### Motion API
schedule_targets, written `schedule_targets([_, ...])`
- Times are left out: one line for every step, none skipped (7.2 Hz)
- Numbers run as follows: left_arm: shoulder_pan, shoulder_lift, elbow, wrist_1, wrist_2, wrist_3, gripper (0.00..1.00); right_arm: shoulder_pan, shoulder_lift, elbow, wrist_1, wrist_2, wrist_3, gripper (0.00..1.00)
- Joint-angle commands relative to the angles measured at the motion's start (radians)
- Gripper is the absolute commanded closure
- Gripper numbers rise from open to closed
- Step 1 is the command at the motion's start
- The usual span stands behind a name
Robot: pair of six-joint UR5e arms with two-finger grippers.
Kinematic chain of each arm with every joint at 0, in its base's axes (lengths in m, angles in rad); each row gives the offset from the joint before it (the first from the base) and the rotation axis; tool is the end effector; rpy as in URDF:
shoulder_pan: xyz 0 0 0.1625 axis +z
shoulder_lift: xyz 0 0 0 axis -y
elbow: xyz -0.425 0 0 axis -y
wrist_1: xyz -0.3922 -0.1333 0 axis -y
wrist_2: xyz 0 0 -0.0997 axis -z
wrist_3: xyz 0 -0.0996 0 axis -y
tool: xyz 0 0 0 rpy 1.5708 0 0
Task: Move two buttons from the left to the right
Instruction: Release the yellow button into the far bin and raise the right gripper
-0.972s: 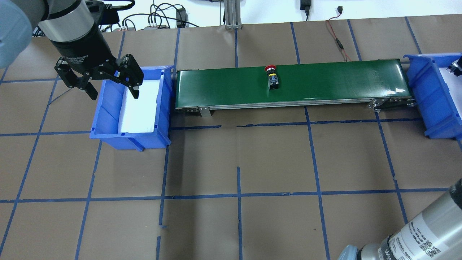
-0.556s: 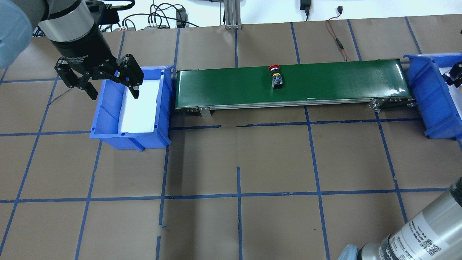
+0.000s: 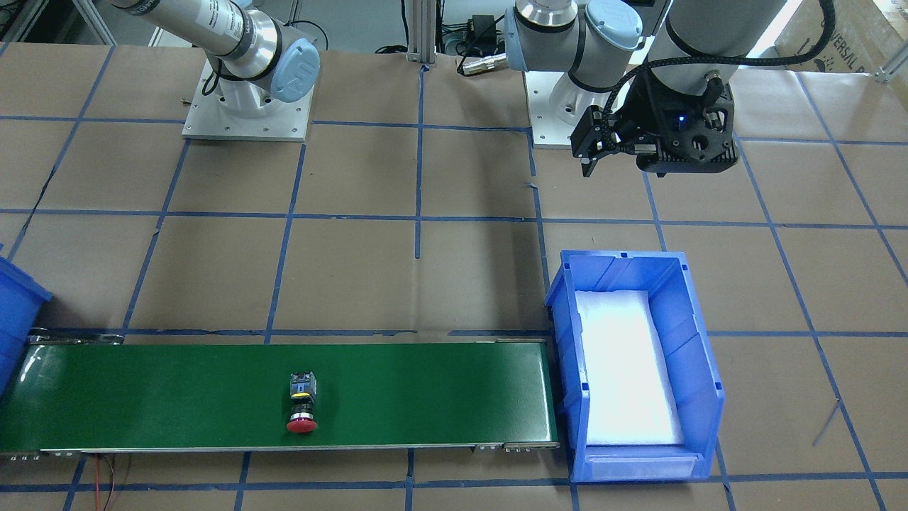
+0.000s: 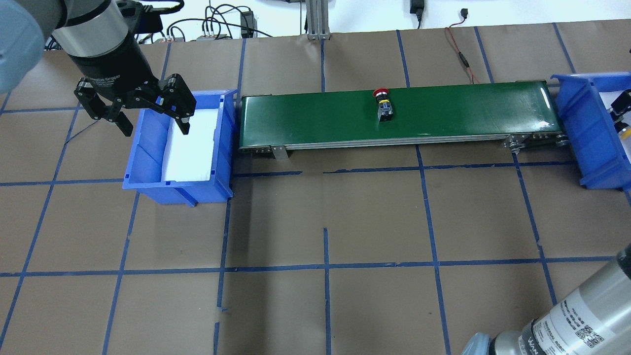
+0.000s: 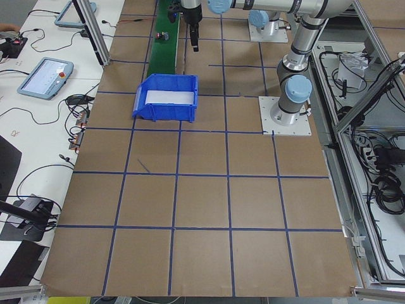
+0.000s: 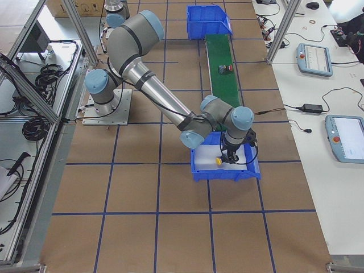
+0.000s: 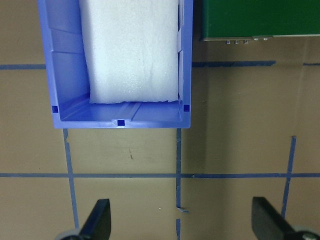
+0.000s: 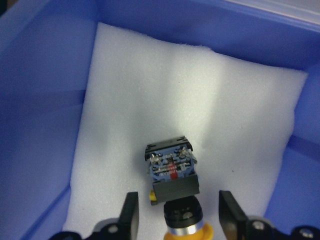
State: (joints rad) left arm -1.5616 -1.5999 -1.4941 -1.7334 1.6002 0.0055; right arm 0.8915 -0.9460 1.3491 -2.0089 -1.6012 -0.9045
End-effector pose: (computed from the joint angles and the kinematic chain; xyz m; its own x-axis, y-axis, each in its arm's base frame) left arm -0.1258 -0.4929 0.4956 -0.9996 -0.0004 -0.0286 -0.0036 0.9934 0.1149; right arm -0.3463 -0.6362 0.2574 -0.9738 -0.2226 0.0463 -0.2227 0.9749 0.0022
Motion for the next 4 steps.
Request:
schedule_targets([0.0, 0.0, 0.0, 0.0, 0.0, 0.001, 0.0, 0.0, -0.028, -0.002, 0.002, -0.048, 0.007, 0.0])
schedule_targets([0.0, 0.0, 0.0, 0.0, -0.002, 0.001, 0.0, 0.0, -0.087, -0.001, 0.013, -0.046, 0.007, 0.0])
schedule_targets([0.0, 0.0, 0.0, 0.0, 0.001, 0.001, 0.0, 0.0, -0.156, 0.001, 0.113, -0.051, 0.007, 0.0])
schedule_targets([0.0, -0.002, 0.0, 0.0, -0.005, 0.001, 0.0, 0.001, -0.237, 0.001, 0.207, -0.058, 0.038, 0.0])
